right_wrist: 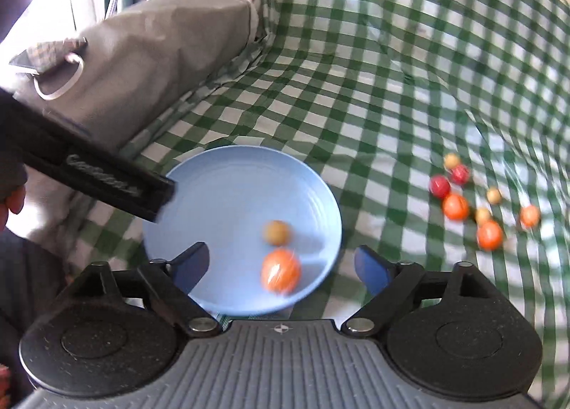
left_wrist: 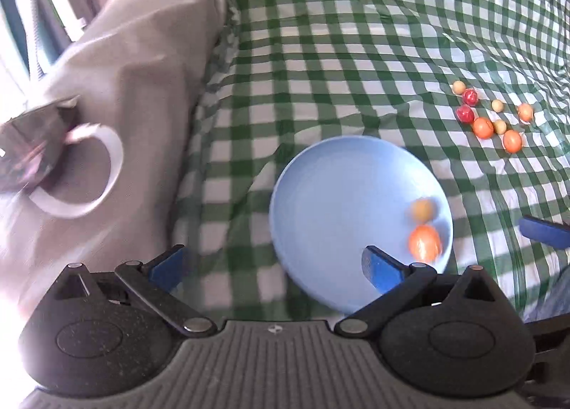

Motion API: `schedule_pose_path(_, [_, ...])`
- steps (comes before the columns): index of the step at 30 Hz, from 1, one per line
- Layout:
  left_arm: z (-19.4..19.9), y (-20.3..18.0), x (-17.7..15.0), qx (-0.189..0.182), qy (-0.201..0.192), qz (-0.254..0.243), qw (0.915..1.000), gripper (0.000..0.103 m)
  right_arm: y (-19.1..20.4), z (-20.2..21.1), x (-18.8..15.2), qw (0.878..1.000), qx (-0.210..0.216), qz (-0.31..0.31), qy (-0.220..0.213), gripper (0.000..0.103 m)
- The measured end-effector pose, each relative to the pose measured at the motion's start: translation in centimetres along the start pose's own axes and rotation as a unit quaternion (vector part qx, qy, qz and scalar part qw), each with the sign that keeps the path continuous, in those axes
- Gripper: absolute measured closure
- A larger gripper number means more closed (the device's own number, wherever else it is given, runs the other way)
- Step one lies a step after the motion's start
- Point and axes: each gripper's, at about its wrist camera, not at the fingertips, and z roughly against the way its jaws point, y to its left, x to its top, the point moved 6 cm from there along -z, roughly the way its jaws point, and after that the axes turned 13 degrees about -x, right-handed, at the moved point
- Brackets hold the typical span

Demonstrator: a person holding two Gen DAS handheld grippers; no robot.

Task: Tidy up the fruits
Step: 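Open both tools to drop the orange and kiwi onto the plate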

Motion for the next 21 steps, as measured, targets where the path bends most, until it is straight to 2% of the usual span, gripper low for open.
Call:
schedule_pose_path(3, [2.0, 0.3, -2.1, 0.002, 0.001, 0.027, 0.9996, 0.0, -0.7, 2.9, -1.6, 1.0, 0.004, -0.027, 0.004, 0.009])
schedule_pose_path(7, [4.1, 0.3, -4.0, 0.006, -0.004, 0.053, 0.9985, 0.0, -1.4, 5.8, -2.7, 0.998, -0.015, -0.051, -0.022, 0.006])
schedule_pose_path(21, [8.6, -2.2, -5.0, 0.011, -0.049, 0.024, 0.9984, 0.0, -1.9, 10.7, -3.1, 0.994, -0.026, -0.063, -0.088, 0.003])
